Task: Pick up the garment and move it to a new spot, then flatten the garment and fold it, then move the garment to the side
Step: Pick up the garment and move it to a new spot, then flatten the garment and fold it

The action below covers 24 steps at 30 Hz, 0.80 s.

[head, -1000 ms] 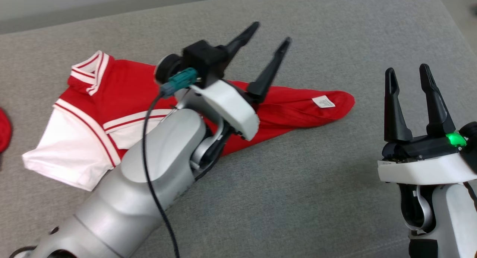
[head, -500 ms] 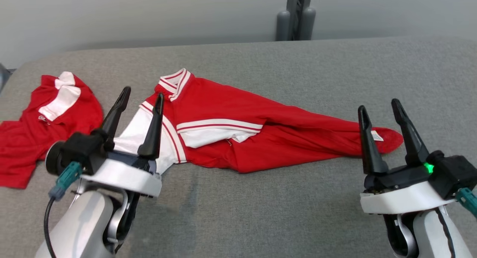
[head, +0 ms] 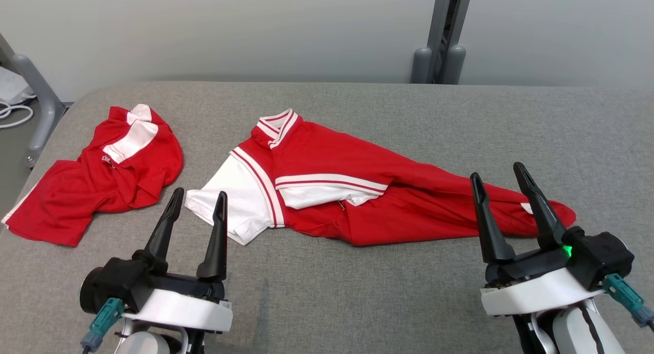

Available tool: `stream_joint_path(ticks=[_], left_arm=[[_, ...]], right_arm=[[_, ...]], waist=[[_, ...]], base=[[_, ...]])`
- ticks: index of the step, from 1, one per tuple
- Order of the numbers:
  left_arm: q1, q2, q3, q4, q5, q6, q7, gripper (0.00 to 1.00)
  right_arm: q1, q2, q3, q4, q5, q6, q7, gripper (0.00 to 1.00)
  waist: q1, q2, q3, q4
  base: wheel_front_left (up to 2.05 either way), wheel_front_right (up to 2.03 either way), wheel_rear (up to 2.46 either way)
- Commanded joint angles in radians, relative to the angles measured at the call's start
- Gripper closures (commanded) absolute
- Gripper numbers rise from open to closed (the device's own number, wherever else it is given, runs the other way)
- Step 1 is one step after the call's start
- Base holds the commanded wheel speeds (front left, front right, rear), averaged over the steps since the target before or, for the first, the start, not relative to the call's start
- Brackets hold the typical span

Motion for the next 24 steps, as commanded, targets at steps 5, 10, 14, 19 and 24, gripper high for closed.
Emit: stream_joint_path(ticks=[5, 10, 14, 19, 24], left_arm=[[0.023, -0.049, 0.054, 0.018, 0.052, -0.053, -0.002, 0.0], [0.021, -0.085, 0.091, 0.04, 0.089, -0.098, -0.002, 0.0], [0.012, -0.104, 0.104, 0.057, 0.111, -0.122, -0.002, 0.0], [-0.013, -0.117, 0.093, 0.078, 0.129, -0.14, -0.002, 0.0], [-0.046, -0.126, 0.065, 0.096, 0.122, -0.148, -0.002, 0.0]], right_arm=[[0.012, -0.006, 0.0, 0.004, 0.003, 0.0, -0.005, 0.0], [0.007, -0.006, 0.0, 0.008, -0.005, 0.0, -0.005, 0.0], [-0.008, -0.017, 0.05, 0.037, -0.033, 0.0, -0.005, 0.0], [-0.074, -0.066, 0.173, 0.119, -0.037, 0.0, -0.005, 0.0], [-0.174, -0.137, 0.295, 0.225, -0.054, 0.0, -0.005, 0.0]], waist=[[0.0, -0.0001, 0.007, 0.008], [0.0, -0.0001, 0.013, 0.016], [0.0, -0.0001, 0.022, 0.033], [0.0, -0.0001, 0.05, 0.076], [0.0, -0.0001, 0.095, 0.148]], base=[[0.0, 0.0, 0.0], [0.0, 0.0, 0.0], [0.0, 0.0, 0.0], [0.0, 0.0, 0.0], [0.0, 0.0, 0.0]])
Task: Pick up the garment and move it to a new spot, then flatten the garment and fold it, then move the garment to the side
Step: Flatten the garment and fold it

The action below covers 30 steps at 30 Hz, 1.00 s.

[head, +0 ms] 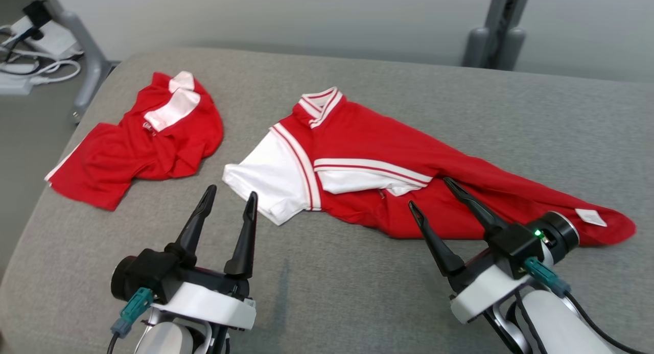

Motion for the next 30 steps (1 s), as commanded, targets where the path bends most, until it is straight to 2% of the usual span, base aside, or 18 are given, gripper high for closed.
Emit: stream_joint_path(ticks=[1, 5, 8, 16, 28, 29, 30], left_arm=[[-0.023, 0.001, -0.011, 0.008, -0.01, -0.005, -0.002, 0.0], [-0.033, 0.001, -0.026, 0.009, -0.043, 0.011, -0.002, 0.0], [-0.04, 0.0, -0.049, 0.005, -0.07, 0.027, -0.002, 0.0], [-0.049, 0.0, -0.085, -0.001, -0.108, 0.052, -0.002, 0.0], [-0.06, 0.0, -0.126, -0.01, -0.149, 0.074, -0.002, 0.0], [-0.06, 0.0, -0.129, -0.009, -0.15, 0.074, -0.002, 0.0], [-0.059, 0.0, -0.13, -0.008, -0.15, 0.074, -0.002, 0.0]], right_arm=[[-0.049, -0.019, 0.039, 0.045, 0.011, -0.001, -0.005, 0.0], [-0.115, -0.046, 0.106, 0.115, 0.012, -0.001, -0.005, 0.0], [-0.193, -0.067, 0.159, 0.212, 0.013, -0.001, -0.005, 0.0], [-0.306, -0.095, 0.226, 0.396, 0.041, -0.001, 0.002, 0.0], [-0.417, -0.13, 0.299, 0.542, 0.112, -0.001, 0.023, 0.0], [-0.424, -0.131, 0.299, 0.551, 0.118, -0.001, 0.024, 0.62], [-0.432, -0.132, 0.293, 0.556, 0.125, -0.001, 0.022, 1.0]], waist=[[0.0, 0.0, 0.041, 0.057], [0.0, 0.0, 0.061, 0.09], [0.0, 0.0, 0.086, 0.132], [0.0, 0.0, 0.122, 0.199], [0.0, 0.0, 0.164, 0.254], [0.0, 0.0, 0.165, 0.255], [0.0, 0.0, 0.167, 0.256]], base=[[0.0, 0.0, 0.0], [0.0, 0.0, 0.0], [0.0, 0.0, 0.0], [0.0, 0.0, 0.0], [0.0, 0.0, 0.0], [0.0, 0.0, 0.0], [0.0, 0.0, 0.0]])
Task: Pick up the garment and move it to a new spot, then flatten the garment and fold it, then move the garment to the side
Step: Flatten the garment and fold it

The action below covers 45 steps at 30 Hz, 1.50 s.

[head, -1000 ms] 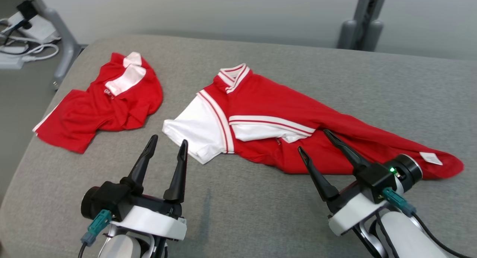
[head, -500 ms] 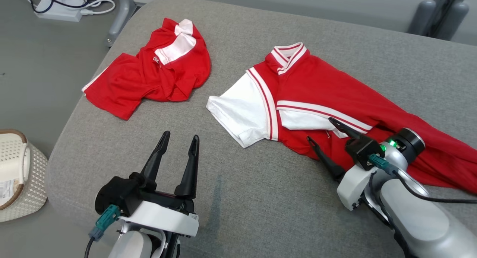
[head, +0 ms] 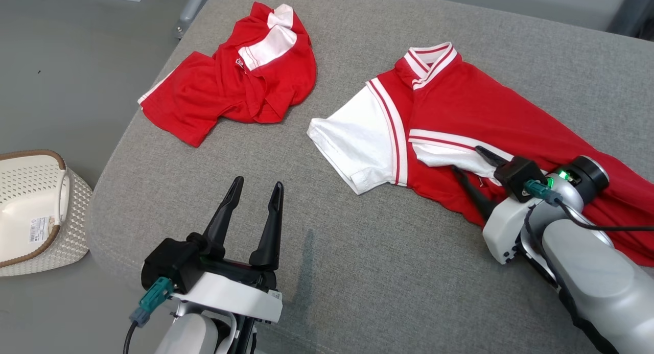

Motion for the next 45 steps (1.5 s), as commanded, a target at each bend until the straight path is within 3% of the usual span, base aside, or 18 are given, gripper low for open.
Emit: stream_joint_path(ticks=[1, 10, 18, 26, 27, 28, 29, 37, 45], left_arm=[[-0.009, 0.003, -0.002, -0.001, -0.004, 0.003, -0.002, 0.0], [-0.001, 0.003, 0.003, 0.004, -0.004, 0.008, -0.002, 0.0], [-0.015, 0.003, -0.017, -0.004, -0.012, -0.001, -0.002, 0.0], [-0.041, 0.003, -0.057, -0.003, -0.031, 0.002, -0.002, 0.0], [-0.043, 0.003, -0.061, -0.003, -0.033, 0.003, -0.002, 0.0], [-0.046, 0.003, -0.064, -0.003, -0.035, 0.004, -0.002, 0.0], [-0.047, 0.003, -0.066, -0.002, -0.036, 0.005, -0.002, 0.0], [-0.051, 0.004, -0.043, 0.009, -0.007, 0.004, -0.002, 0.0], [-0.051, 0.004, 0.022, 0.022, 0.025, -0.007, -0.002, 0.0]], right_arm=[[-0.018, -0.008, -0.008, 0.008, 0.015, -0.001, -0.005, 1.0], [-0.04, -0.046, -0.09, -0.033, 0.09, -0.001, -0.02, 1.0], [-0.132, -0.157, -0.202, -0.055, 0.145, -0.001, 0.053, 1.0], [-0.279, -0.267, -0.272, 0.048, 0.179, -0.001, 0.156, 1.0], [-0.296, -0.278, -0.285, 0.073, 0.175, -0.001, 0.161, 0.75], [-0.312, -0.286, -0.301, 0.11, 0.17, -0.001, 0.174, 0.19], [-0.32, -0.282, -0.31, 0.146, 0.167, -0.001, 0.194, 0.0], [-0.33, -0.194, -0.311, 0.248, 0.145, -0.001, 0.134, 0.0], [-0.264, -0.123, -0.281, 0.178, 0.205, -0.001, 0.021, 0.0]], waist=[[0.0, 0.0, 0.002, 0.002], [0.0, 0.0, -0.015, -0.01], [0.0, 0.0, 0.009, -0.007], [0.0, 0.0, 0.066, 0.032], [0.0, 0.0, 0.071, 0.035], [0.0, 0.0, 0.074, 0.037], [0.0, 0.0, 0.076, 0.039], [0.0, 0.0, 0.044, -0.023], [0.0, 0.0, -0.027, -0.134]], base=[[0.0, 0.0, 0.0], [0.0, 0.0, 0.0], [0.0, 0.0, 0.0], [0.0, 0.0, 0.0], [0.0, 0.0, 0.0], [0.0, 0.0, 0.0], [0.0, 0.0, 0.0], [0.0, 0.0, 0.0], [0.0, 0.0, 0.0]])
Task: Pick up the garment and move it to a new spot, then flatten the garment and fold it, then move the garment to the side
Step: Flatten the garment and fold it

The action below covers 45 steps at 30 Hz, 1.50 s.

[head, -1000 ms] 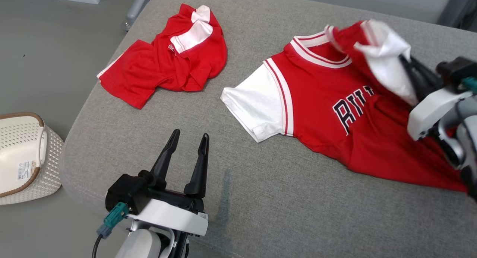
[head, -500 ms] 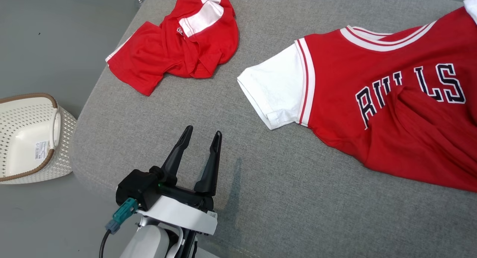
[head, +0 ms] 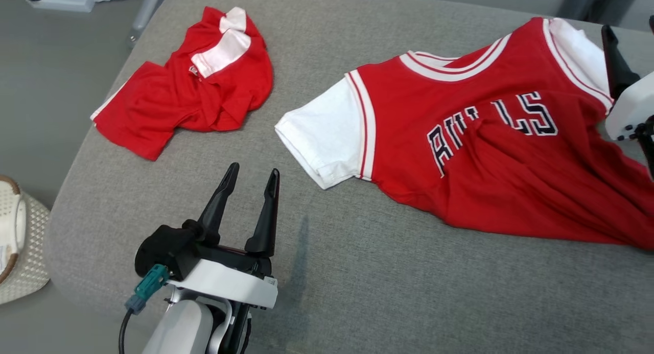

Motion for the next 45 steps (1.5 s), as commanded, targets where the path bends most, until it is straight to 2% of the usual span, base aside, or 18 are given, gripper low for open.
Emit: stream_joint_path(ticks=[1, 7, 12, 13, 20, 26, 37, 45], left_arm=[[-0.005, 0.005, 0.015, 0.003, 0.005, -0.004, -0.002, 0.0], [0.024, 0.006, 0.083, 0.017, 0.019, -0.005, -0.002, 0.0], [0.052, 0.005, 0.15, 0.026, 0.029, -0.01, -0.002, 0.0], [0.052, 0.005, 0.15, 0.026, 0.029, -0.01, -0.002, 0.0], [0.095, 0.005, 0.203, 0.037, 0.037, -0.011, -0.002, 0.0], [0.11, 0.005, 0.212, 0.061, 0.034, -0.009, -0.002, 0.0], [0.113, 0.005, 0.171, 0.081, 0.027, -0.009, -0.002, 0.0], [0.073, 0.005, 0.114, 0.086, 0.0, -0.003, -0.002, 0.0]], right_arm=[[0.026, 0.007, 0.002, -0.022, 0.014, 0.0, -0.019, 0.0], [0.163, 0.039, -0.042, -0.181, 0.055, 0.0, -0.054, 0.0], [0.335, 0.084, -0.133, -0.36, 0.016, 0.0, -0.054, 0.0], [0.335, 0.084, -0.133, -0.36, 0.016, 0.0, -0.054, 0.0], [0.612, 0.188, -0.263, -0.554, -0.046, 0.0, -0.054, 0.0], [0.751, 0.244, -0.307, -0.623, -0.09, 0.0, -0.054, 0.0], [0.751, 0.269, -0.266, -0.67, -0.131, 0.0, 0.012, 0.0], [0.616, 0.26, -0.13, -0.596, -0.027, 0.0, 0.231, 0.0]], waist=[[0.0, 0.0, -0.042, -0.047], [0.0, 0.0, -0.104, -0.127], [0.0, 0.0, -0.15, -0.187], [0.0, 0.0, -0.15, -0.187], [0.0, 0.0, -0.19, -0.242], [0.0, 0.0, -0.204, -0.257], [0.0, 0.0, -0.205, -0.221], [0.0, 0.0, -0.165, -0.15]], base=[[0.0, 0.0, 0.0], [0.0, 0.0, 0.0], [0.0, 0.0, 0.0], [0.0, 0.0, 0.0], [0.0, 0.0, 0.0], [0.0, 0.0, 0.0], [0.0, 0.0, 0.0], [0.0, 0.0, 0.0]])
